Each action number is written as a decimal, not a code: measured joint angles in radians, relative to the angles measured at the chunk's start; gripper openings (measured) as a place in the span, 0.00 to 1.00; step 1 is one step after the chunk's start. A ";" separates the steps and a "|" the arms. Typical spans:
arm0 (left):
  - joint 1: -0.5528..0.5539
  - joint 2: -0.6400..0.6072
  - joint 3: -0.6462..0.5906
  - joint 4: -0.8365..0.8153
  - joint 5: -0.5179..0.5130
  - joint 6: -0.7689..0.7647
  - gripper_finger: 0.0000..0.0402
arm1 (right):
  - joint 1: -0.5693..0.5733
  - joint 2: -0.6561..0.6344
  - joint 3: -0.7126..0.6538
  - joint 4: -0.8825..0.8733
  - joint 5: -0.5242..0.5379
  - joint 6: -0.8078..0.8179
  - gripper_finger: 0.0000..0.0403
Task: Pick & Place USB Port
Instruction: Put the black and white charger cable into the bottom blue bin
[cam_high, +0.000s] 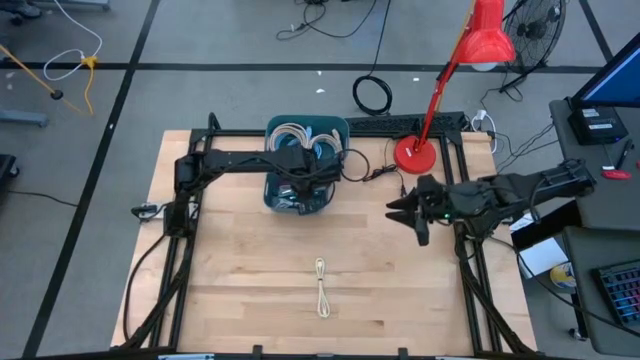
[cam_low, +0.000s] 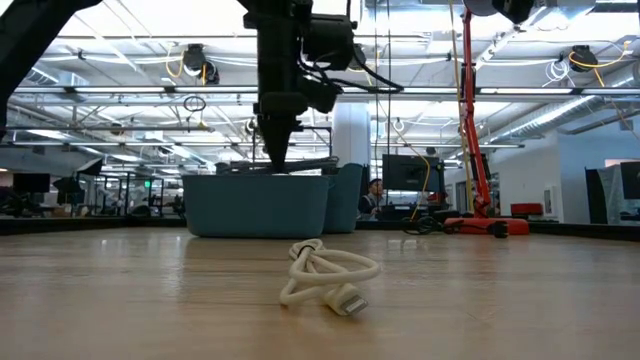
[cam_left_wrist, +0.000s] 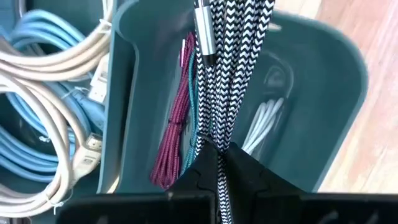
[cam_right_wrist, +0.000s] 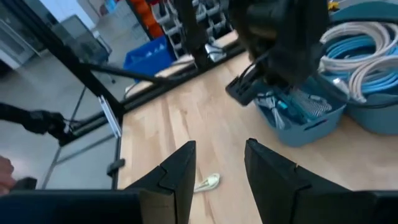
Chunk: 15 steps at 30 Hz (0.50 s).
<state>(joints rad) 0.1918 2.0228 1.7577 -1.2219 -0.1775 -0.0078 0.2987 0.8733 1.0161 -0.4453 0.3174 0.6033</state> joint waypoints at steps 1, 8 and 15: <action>-0.003 0.003 -0.001 0.006 0.000 -0.001 0.02 | -0.005 -0.010 0.000 0.000 0.000 -0.001 0.32; -0.006 0.010 -0.058 -0.004 0.005 0.000 0.02 | -0.017 -0.048 0.000 0.000 0.002 -0.005 0.32; -0.006 0.010 -0.142 0.006 0.070 0.027 0.02 | -0.017 -0.049 0.000 0.000 0.024 -0.006 0.32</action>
<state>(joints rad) 0.1856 2.0331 1.6157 -1.2156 -0.1079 0.0190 0.2817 0.8246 1.0161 -0.4458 0.3410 0.5972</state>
